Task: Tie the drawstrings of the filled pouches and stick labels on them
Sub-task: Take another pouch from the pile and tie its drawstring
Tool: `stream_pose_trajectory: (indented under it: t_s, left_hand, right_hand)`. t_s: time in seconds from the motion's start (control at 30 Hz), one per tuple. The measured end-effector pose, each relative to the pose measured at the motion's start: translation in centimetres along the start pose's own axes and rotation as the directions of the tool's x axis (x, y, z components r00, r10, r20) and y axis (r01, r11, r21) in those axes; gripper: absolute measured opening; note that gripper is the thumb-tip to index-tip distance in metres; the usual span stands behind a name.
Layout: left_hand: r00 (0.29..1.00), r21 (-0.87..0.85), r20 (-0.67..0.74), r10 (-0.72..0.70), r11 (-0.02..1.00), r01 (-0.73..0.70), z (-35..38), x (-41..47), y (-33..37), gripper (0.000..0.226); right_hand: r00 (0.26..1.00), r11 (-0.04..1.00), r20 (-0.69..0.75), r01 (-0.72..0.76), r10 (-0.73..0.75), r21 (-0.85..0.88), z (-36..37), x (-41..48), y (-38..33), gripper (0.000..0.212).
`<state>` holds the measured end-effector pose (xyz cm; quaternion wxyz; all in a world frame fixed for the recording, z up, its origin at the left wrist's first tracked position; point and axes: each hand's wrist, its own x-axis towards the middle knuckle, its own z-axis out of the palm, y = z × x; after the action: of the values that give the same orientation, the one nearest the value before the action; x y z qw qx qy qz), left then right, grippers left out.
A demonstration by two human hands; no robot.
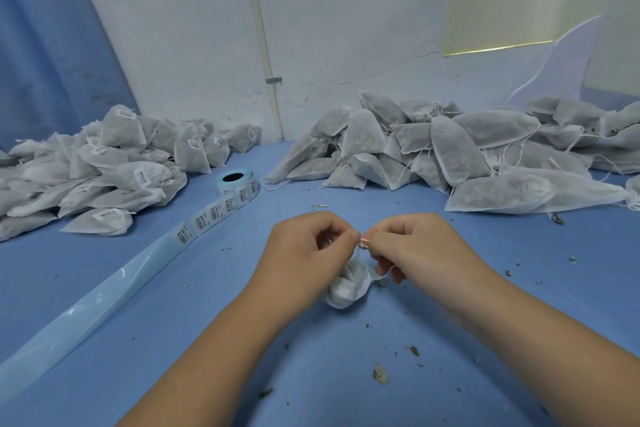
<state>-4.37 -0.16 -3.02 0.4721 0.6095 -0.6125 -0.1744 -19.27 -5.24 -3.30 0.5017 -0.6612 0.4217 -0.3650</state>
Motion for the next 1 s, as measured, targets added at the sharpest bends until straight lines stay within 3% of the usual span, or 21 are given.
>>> stream_pose_trajectory:
  t_s: [0.23, 0.47, 0.8, 1.0]
  left_hand:
    - [0.980, -0.216, 0.107, -0.168, 0.958, 0.188, -0.26, 0.61, 0.19, 0.032]
    - [0.950, -0.363, 0.247, -0.188, 0.891, 0.271, -0.26, 0.54, 0.23, 0.023]
    - [0.954, -0.392, 0.218, -0.208, 0.876, 0.280, -0.08, 0.54, 0.18, 0.022]
    - [0.954, -0.404, 0.203, -0.219, 0.869, 0.286, -0.01, 0.45, 0.16, 0.022]
  right_hand:
    - [1.000, 0.999, -0.004, 0.027, -0.028, -0.023, 0.03, -0.08, -0.10, 0.011]
    - [0.997, 0.995, -0.010, 0.072, -0.073, -0.069, 0.11, -0.10, -0.08, 0.014]
    - [0.950, 0.952, -0.153, 0.244, -0.273, -0.183, 0.53, -0.09, -0.03, 0.017]
    - [0.903, 0.869, -0.121, 0.351, -0.413, -0.350, 0.68, -0.45, -0.21, 0.017]
